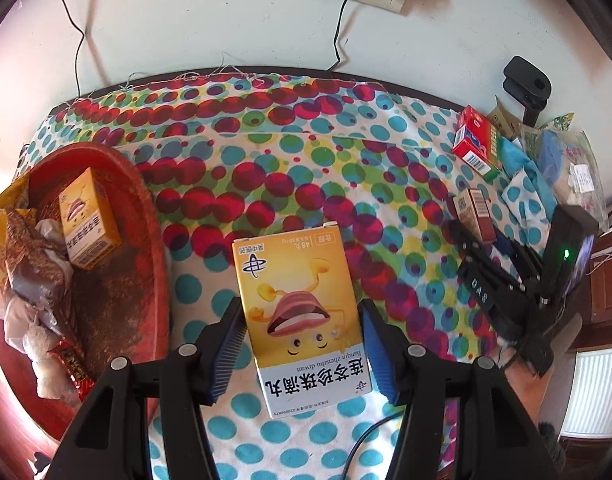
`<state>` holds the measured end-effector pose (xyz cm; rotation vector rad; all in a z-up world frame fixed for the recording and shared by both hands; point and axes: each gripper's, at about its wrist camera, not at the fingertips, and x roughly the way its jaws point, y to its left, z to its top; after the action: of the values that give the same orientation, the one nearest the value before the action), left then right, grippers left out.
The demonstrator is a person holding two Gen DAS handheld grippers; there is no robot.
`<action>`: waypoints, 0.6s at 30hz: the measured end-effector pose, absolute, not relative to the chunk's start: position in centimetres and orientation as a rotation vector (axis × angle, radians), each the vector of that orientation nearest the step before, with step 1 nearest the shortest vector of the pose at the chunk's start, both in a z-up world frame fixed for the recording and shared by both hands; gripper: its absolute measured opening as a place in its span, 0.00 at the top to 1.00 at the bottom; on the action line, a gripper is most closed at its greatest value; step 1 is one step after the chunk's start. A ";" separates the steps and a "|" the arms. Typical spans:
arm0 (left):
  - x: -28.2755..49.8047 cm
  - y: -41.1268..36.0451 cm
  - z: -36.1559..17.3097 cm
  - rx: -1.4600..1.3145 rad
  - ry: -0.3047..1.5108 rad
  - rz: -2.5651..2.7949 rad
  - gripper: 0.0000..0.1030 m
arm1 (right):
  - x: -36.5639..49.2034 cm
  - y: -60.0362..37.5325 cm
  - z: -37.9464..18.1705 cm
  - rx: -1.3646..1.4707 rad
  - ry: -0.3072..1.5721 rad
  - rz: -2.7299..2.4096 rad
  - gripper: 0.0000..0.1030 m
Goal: Organize objects
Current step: 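Carry the yellow medicine box with the left tool over the red tray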
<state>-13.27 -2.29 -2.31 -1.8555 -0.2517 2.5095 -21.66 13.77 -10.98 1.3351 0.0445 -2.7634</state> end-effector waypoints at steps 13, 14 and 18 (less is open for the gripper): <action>-8.3 -6.2 0.1 -1.823 -0.217 2.539 0.44 | -21.8 13.1 -10.8 1.343 0.048 -2.775 0.56; -8.0 -6.5 0.3 -1.821 -0.210 2.544 0.44 | -21.9 12.7 -10.8 1.344 0.051 -2.776 0.56; -6.9 -8.0 1.3 -1.807 -0.200 2.582 0.44 | -21.7 12.4 -10.8 1.345 0.055 -2.779 0.56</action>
<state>-6.93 -7.96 1.28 -1.8071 -0.1995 2.5823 -21.74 12.45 -10.79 1.3454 0.0546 -2.7793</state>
